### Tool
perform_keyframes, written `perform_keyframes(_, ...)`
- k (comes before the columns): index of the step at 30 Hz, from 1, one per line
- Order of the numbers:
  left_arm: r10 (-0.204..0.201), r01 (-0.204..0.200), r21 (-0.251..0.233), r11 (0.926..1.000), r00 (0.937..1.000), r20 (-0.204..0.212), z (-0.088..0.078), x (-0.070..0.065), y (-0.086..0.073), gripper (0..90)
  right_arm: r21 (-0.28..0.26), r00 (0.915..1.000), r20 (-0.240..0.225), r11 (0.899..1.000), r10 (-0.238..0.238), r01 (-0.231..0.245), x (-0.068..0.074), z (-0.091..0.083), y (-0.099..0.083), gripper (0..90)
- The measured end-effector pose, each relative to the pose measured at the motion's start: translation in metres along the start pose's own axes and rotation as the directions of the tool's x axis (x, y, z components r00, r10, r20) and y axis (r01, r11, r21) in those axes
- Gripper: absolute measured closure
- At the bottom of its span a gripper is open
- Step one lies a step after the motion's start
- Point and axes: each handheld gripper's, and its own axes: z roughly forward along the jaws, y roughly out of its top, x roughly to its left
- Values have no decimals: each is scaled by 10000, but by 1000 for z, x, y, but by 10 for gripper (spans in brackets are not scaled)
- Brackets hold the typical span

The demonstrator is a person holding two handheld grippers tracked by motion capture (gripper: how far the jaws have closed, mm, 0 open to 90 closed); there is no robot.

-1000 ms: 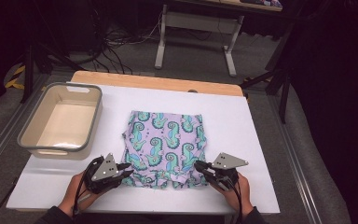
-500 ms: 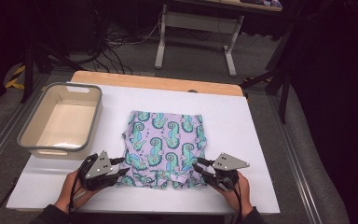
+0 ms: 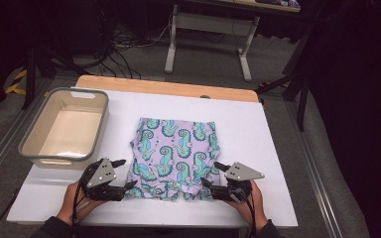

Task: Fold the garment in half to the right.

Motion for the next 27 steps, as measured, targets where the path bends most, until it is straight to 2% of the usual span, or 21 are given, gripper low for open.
perform_keyframes(1,-129,127,-73,9999,9996,-263,0,0,-1,171,-72,10000,68,10000,46,-46,0,-1,0,250)
perform_keyframes(2,-129,127,-73,9999,9996,-263,0,0,-1,140,-152,9999,97,9999,63,-61,0,-1,0,234)
perform_keyframes(3,-216,211,-100,9997,9986,-475,1,0,-3,126,-190,9999,143,9998,6,-3,0,-1,1,223)
perform_keyframes(9,-337,333,-94,9994,9982,-497,-1,1,-8,90,-348,9994,334,9994,78,-66,-2,1,0,187)
perform_keyframes(11,-369,361,-151,9992,9977,-573,-4,1,-10,89,-409,9998,193,9992,17,-9,-1,2,1,208)
perform_keyframes(16,-511,495,-255,9984,9965,-667,-9,3,-13,102,-398,9998,-9,9990,-197,196,3,6,4,192)
perform_keyframes(27,-519,521,27,9986,9967,-619,-14,4,-20,82,-584,9984,-513,9981,-237,207,10,12,13,198)
